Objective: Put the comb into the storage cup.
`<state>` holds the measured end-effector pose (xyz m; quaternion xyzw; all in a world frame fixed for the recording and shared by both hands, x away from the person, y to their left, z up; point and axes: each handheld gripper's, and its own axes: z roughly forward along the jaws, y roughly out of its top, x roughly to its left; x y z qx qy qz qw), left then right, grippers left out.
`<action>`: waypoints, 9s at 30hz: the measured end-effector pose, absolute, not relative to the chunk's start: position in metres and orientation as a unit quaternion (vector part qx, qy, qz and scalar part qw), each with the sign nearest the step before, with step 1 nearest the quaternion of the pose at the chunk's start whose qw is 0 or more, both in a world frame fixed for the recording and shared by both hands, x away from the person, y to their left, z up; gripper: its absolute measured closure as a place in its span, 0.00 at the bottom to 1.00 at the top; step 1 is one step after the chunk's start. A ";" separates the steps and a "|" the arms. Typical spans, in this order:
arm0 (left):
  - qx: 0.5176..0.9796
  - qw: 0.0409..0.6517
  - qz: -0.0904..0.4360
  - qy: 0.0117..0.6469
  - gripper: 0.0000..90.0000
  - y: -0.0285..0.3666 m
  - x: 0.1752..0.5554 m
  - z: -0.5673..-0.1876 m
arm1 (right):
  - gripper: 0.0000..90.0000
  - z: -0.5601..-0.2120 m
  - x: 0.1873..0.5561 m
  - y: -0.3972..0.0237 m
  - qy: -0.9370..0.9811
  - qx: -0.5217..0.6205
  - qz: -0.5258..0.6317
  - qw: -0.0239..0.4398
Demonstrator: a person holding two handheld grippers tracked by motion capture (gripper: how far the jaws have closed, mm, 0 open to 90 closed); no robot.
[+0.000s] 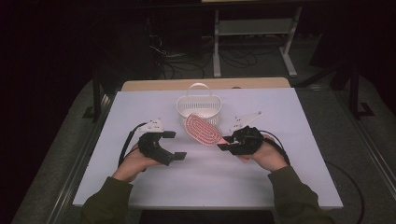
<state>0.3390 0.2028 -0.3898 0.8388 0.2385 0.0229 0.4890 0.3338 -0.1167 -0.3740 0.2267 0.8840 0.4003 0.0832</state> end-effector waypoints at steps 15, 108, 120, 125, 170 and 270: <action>0.828 0.505 0.016 0.243 0.00 0.200 0.337 -0.387 | 0.76 -0.379 0.332 -0.105 0.882 0.228 0.403 0.085; 0.760 0.568 -0.011 0.315 0.31 0.180 0.352 -0.374 | 0.76 -0.382 0.326 -0.090 0.854 0.230 0.449 0.125; 0.753 0.577 -0.019 0.317 0.42 0.181 0.353 -0.373 | 0.76 -0.384 0.325 -0.087 0.857 0.228 0.445 0.125; 0.751 0.580 -0.020 0.316 0.47 0.182 0.354 -0.372 | 0.76 -0.384 0.324 -0.086 0.857 0.224 0.446 0.126; 0.733 0.601 -0.043 0.315 0.70 0.186 0.354 -0.371 | 0.77 -0.389 0.324 -0.076 0.863 0.221 0.434 0.130; 0.711 0.635 0.000 0.301 0.73 0.215 0.360 -0.328 | 0.00 -0.444 0.283 -0.180 0.814 0.376 0.428 0.118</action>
